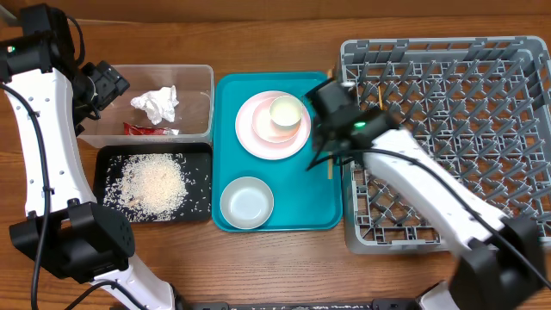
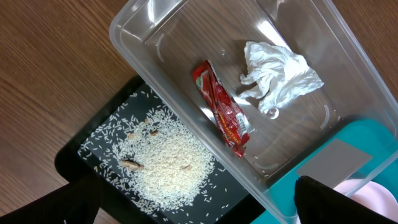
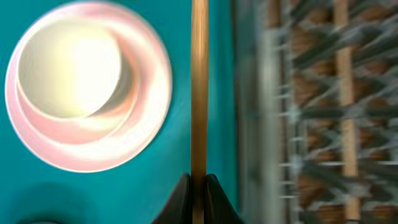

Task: Sort waste into correct bins and load items into the dishwasher
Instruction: 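Carry the chopstick with the right gripper over the dish rack, then lower the chopstick upright into the dish rack slots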

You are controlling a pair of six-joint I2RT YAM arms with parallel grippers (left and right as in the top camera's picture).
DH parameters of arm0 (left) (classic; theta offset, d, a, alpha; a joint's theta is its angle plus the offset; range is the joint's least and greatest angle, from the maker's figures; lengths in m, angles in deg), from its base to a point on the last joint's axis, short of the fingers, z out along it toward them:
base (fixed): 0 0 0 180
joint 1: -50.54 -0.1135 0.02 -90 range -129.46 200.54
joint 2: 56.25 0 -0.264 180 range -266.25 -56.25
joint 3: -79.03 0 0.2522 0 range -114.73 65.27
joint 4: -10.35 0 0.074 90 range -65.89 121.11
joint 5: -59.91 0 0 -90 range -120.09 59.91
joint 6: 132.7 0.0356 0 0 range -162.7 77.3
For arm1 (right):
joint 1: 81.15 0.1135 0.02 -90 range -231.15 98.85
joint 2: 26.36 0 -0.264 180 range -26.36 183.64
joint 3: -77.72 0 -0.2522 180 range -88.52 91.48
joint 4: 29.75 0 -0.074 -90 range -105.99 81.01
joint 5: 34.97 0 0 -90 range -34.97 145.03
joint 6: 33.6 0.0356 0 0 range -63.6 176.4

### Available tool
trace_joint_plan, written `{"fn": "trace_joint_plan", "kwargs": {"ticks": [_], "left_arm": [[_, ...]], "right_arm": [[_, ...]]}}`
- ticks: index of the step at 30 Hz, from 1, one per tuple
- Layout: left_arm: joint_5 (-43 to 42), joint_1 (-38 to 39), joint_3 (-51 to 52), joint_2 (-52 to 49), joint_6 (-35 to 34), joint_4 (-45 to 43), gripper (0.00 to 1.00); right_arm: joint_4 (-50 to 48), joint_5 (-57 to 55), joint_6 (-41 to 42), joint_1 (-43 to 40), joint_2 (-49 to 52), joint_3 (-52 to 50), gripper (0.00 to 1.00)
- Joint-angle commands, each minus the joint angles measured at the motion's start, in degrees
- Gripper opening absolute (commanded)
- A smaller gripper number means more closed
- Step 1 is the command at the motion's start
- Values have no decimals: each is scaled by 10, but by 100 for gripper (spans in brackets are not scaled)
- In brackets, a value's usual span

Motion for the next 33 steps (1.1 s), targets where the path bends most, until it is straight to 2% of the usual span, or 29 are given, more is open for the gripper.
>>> {"fn": "trace_joint_plan", "kwargs": {"ticks": [1, 7, 15, 30, 32, 33], "left_arm": [[7, 2, -3, 2, 7, -1, 100], [8, 1, -3, 2, 7, -1, 100], [8, 2, -3, 2, 7, -1, 100], [8, 1, -3, 2, 7, -1, 100], [8, 1, -3, 2, 7, -1, 100], [8, 1, -3, 2, 7, -1, 100]], "right_arm": [[12, 1, -71, -43, -23, 9, 4], [45, 18, -166, -133, -23, 8, 4], [64, 107, -234, -223, -22, 8, 4], [51, 121, -255, -236, -19, -14, 8], [51, 121, -255, -236, -19, -14, 15], [51, 122, -255, -236, -19, -14, 25]]}}
